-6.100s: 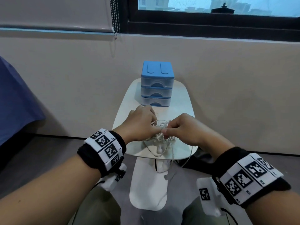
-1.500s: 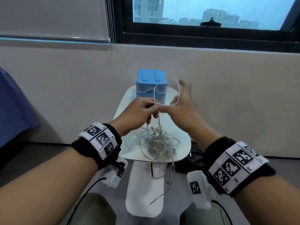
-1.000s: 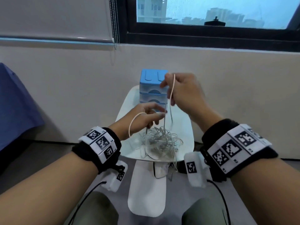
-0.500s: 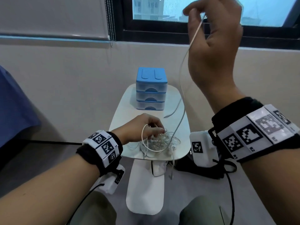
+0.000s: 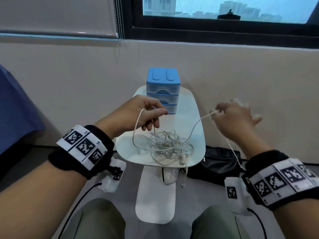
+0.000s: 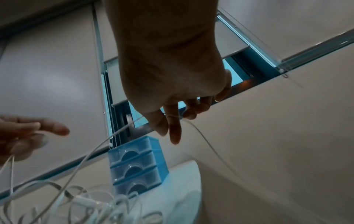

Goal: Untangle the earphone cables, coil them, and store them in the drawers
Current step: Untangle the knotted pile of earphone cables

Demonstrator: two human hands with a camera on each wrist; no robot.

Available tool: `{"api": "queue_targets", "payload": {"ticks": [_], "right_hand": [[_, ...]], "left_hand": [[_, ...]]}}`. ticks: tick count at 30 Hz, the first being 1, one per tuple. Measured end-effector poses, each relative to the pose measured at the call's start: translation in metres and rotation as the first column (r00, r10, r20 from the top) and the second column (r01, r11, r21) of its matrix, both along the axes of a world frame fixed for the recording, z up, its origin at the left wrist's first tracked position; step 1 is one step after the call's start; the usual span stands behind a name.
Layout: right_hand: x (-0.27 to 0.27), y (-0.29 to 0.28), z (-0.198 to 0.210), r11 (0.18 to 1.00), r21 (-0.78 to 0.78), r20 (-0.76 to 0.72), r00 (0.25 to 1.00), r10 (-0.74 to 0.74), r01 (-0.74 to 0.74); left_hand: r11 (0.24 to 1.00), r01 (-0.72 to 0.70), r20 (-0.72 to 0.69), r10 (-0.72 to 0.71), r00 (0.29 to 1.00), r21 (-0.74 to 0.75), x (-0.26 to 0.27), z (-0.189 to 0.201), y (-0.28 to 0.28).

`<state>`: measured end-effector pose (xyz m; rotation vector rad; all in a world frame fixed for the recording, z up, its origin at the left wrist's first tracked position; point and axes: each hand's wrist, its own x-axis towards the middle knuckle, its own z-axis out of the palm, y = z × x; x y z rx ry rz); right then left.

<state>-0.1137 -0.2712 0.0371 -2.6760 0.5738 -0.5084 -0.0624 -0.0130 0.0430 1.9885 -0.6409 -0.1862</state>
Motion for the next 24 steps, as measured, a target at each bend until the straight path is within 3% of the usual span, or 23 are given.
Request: {"api": "queue_targets", "payload": {"ticks": [2,5,7,8,9,11,14,17,19,20,24], "right_hand": [[-0.003,-0.003,-0.020,0.999,0.014,-0.182,0.983,-0.029,0.032],[-0.007,-0.005,-0.039,0.997,-0.073,-0.444,0.895,-0.032,0.000],[-0.004,-0.005,-0.045,0.997,0.003,-0.420,0.905,0.068,-0.074],[-0.002,-0.002,-0.044,0.979,0.148,-0.314,0.932,0.178,-0.137],[-0.001,0.003,-0.040,0.917,0.340,-0.153,0.950,0.271,-0.207],[-0.001,0.018,-0.026,0.655,0.686,0.092,0.931,0.353,-0.316],[0.000,0.039,-0.012,0.278,0.924,0.080,0.845,0.528,-0.261],[0.008,0.053,-0.017,0.045,0.990,0.077,0.777,0.625,-0.134],[0.011,0.056,-0.021,0.030,0.996,0.051,0.777,0.627,-0.089],[0.011,0.055,-0.022,0.060,0.994,0.030,0.775,0.631,-0.087],[0.009,0.048,-0.023,0.257,0.956,-0.057,0.765,0.641,-0.144]], "left_hand": [[0.999,0.023,-0.019,-0.024,1.000,-0.044,-0.005,0.000,0.000],[0.990,0.119,-0.088,-0.125,0.988,-0.076,-0.010,-0.001,0.000],[0.979,0.180,-0.114,-0.190,0.975,-0.092,-0.013,0.000,-0.003],[0.976,0.199,-0.111,-0.209,0.972,-0.093,-0.013,0.001,-0.005],[0.974,0.208,-0.101,-0.217,0.971,-0.092,-0.013,0.003,-0.009],[0.975,0.200,-0.071,-0.208,0.976,-0.100,-0.014,0.006,-0.016],[0.977,0.200,-0.010,-0.201,0.980,-0.078,-0.015,0.008,-0.028],[0.976,0.216,0.028,-0.215,0.976,-0.034,-0.013,0.006,-0.033],[0.976,0.217,0.043,-0.216,0.975,-0.009,-0.011,0.003,-0.034],[0.977,0.213,0.053,-0.213,0.976,-0.004,-0.011,0.003,-0.033],[0.992,0.117,0.176,-0.107,0.978,-0.046,-0.003,-0.001,-0.020]]}}
